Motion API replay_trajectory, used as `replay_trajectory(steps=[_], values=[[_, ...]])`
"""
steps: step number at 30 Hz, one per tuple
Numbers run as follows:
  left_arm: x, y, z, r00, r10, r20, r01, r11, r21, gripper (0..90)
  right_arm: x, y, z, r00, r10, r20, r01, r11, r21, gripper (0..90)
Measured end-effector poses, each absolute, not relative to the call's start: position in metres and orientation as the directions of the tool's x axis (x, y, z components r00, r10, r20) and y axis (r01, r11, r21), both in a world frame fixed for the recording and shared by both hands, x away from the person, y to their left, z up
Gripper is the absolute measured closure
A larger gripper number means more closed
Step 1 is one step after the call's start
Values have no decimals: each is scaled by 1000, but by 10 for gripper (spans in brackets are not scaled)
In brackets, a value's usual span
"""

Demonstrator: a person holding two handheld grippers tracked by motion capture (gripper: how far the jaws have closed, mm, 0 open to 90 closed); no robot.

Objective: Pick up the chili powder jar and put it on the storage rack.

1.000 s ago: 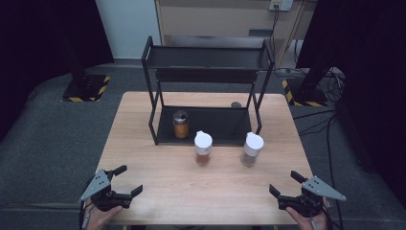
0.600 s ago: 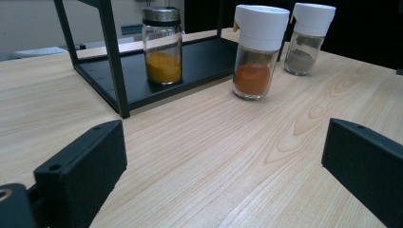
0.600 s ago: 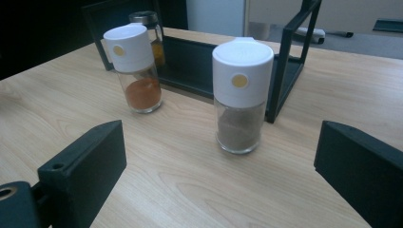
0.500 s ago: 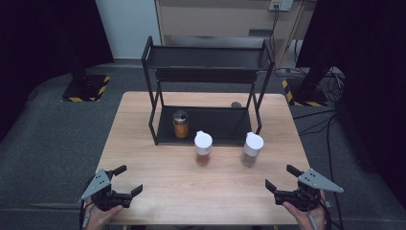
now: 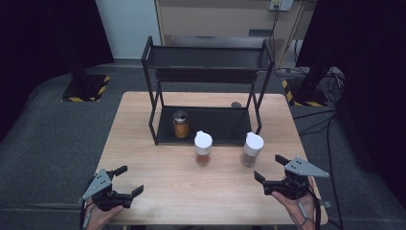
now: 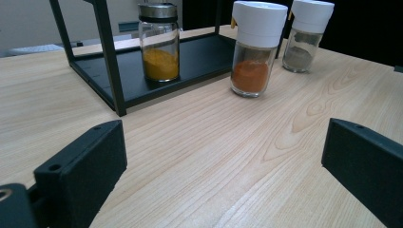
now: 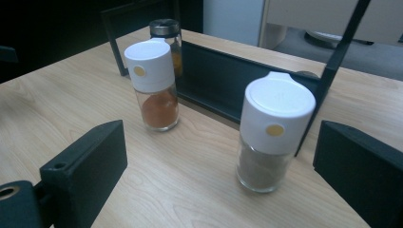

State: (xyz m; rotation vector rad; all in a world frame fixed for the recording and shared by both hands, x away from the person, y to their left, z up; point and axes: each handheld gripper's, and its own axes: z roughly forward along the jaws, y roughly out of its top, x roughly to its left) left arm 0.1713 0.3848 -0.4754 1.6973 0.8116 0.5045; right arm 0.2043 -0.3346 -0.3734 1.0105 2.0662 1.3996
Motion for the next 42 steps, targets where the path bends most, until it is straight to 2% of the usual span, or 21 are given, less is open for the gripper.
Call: replay_trajectory(steps=[27,42], values=[[171,385,-475,673,736,-76,256,-134,957,3,264,-261,-354,-727,687,23,299,286,910,40],[172,385,-475,676,733,-78,257,-135,957,3,303,-227,-362,-741,670,53,344,311,886,41]])
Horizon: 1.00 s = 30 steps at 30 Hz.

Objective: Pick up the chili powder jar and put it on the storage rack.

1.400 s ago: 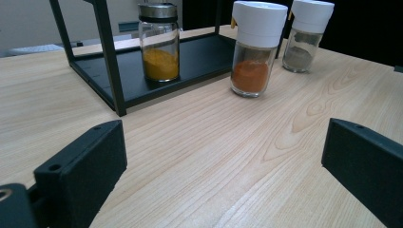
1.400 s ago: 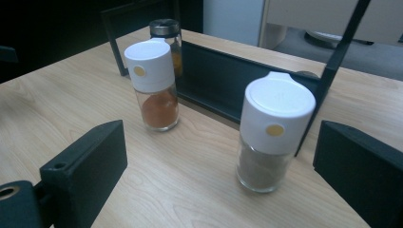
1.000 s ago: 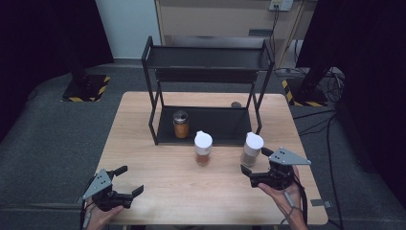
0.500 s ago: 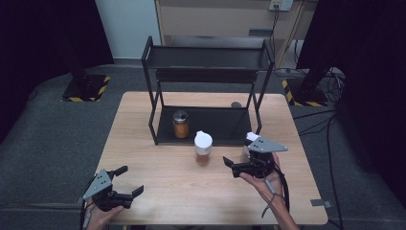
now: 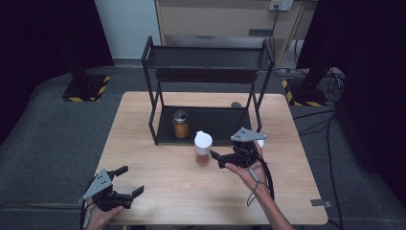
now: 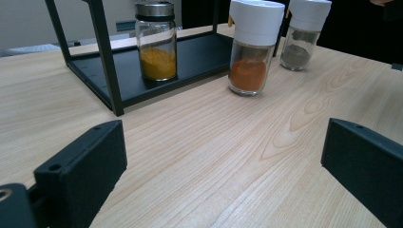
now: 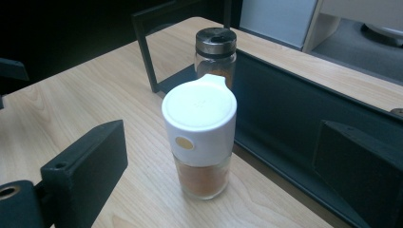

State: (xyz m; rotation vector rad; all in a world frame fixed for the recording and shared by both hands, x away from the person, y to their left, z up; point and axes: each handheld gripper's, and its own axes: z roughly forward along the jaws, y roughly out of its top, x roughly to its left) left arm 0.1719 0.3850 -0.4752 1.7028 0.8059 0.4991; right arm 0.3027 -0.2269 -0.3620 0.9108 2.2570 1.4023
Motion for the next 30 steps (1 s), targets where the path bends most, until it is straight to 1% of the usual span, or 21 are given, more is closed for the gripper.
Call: replay_trajectory(steps=[12,21,30], values=[[172,385,-475,677,732,-81,258,-133,957,3,323,-207,-370,-743,666,59,368,333,868,47],[172,385,-475,678,730,-82,260,-134,956,3,333,-188,-375,-753,656,42,367,366,855,60],[172,385,-475,678,730,-82,259,-134,956,3,344,-167,-381,-758,651,43,382,389,839,105]])
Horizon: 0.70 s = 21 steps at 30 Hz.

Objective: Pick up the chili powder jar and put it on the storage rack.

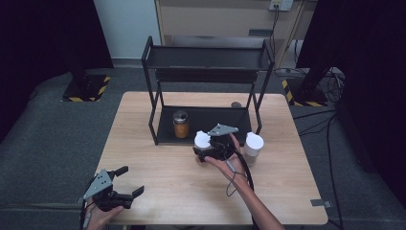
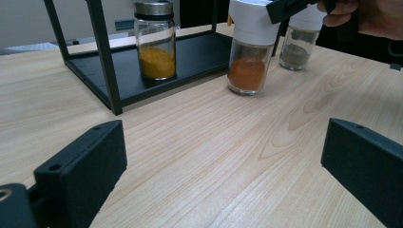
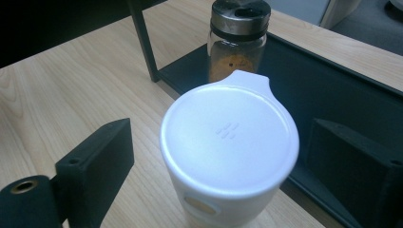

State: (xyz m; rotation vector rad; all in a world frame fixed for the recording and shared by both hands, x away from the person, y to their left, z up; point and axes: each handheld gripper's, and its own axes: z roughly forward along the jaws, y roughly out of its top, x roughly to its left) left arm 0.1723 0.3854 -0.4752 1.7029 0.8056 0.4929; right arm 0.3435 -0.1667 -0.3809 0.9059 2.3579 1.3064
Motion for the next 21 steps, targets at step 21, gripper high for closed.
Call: replay_trajectory(steps=[21], values=[[172,386,-475,678,730,-82,260,-133,957,5,340,-151,-393,-734,679,-8,372,411,833,306]])
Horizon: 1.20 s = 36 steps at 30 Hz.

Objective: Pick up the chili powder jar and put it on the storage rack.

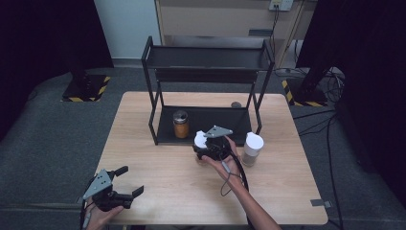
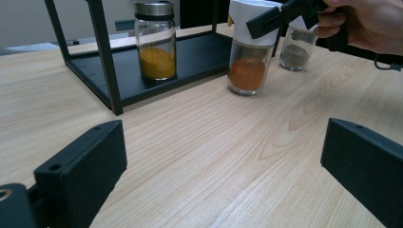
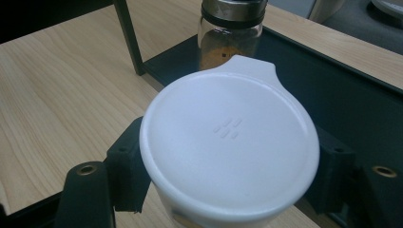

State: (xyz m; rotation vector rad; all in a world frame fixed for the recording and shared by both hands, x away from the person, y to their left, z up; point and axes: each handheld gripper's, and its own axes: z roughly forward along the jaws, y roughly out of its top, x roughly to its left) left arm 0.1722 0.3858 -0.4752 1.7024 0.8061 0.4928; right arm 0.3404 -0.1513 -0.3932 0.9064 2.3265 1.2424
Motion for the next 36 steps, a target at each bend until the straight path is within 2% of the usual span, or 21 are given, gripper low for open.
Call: replay_trajectory(steps=[18,36], values=[[173,386,-475,680,728,-86,262,-132,956,5,349,-154,-370,-735,678,-15,359,409,839,307],[174,387,-477,685,723,-96,266,-126,956,6,391,-142,-344,-719,695,-10,371,396,840,307]])
